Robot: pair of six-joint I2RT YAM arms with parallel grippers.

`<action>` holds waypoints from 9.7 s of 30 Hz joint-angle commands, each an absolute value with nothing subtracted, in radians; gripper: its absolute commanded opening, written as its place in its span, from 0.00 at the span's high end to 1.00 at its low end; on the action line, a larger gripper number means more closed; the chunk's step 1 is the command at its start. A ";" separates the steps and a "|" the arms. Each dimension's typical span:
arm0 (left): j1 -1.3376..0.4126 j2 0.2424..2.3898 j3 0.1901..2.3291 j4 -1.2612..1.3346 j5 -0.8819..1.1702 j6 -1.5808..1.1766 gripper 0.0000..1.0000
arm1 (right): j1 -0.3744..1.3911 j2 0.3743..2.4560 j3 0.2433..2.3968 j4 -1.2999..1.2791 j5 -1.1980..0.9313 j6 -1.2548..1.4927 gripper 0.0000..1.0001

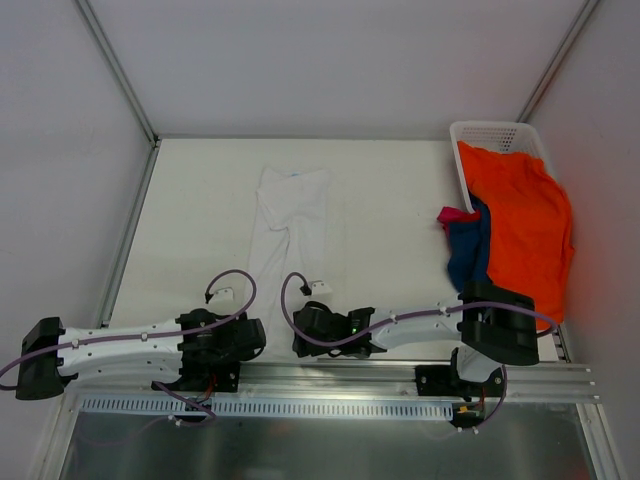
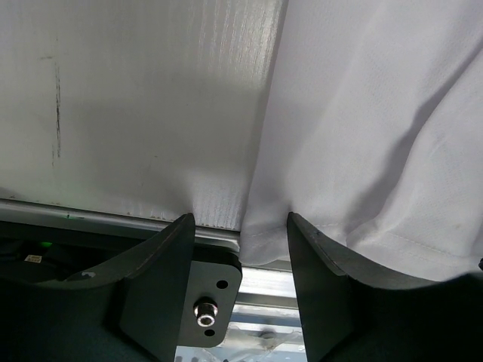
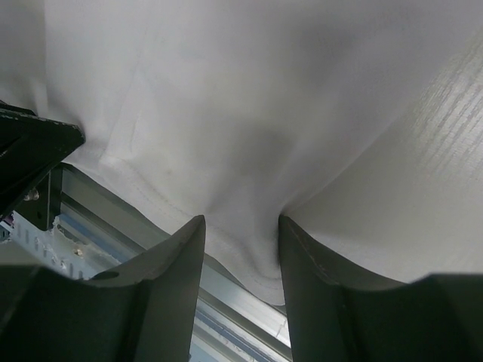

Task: Fold and stack the t-shirts
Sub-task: Grab the bottom of the folded rectangular tshirt with both arms, then fold the folded rectangular tshirt in 1/3 of the way, then grab one side of the 2/3 rectangular tshirt with both arms

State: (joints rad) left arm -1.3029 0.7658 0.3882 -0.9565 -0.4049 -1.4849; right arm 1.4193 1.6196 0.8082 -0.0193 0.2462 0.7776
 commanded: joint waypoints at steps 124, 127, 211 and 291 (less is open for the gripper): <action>-0.546 1.663 1.114 -0.293 -0.426 -0.626 0.19 | 0.729 2.083 1.707 -0.597 0.115 0.307 0.01; -0.546 1.680 1.104 -0.293 -0.472 -0.638 0.01 | 0.726 2.092 1.704 -0.594 0.133 0.307 0.00; -0.540 1.101 0.813 -0.327 -0.414 -0.540 0.01 | 0.815 2.200 1.736 -0.517 0.012 0.399 1.00; -0.322 1.276 0.298 0.443 0.100 -0.865 0.05 | 0.569 1.839 0.769 0.534 -0.341 0.713 0.14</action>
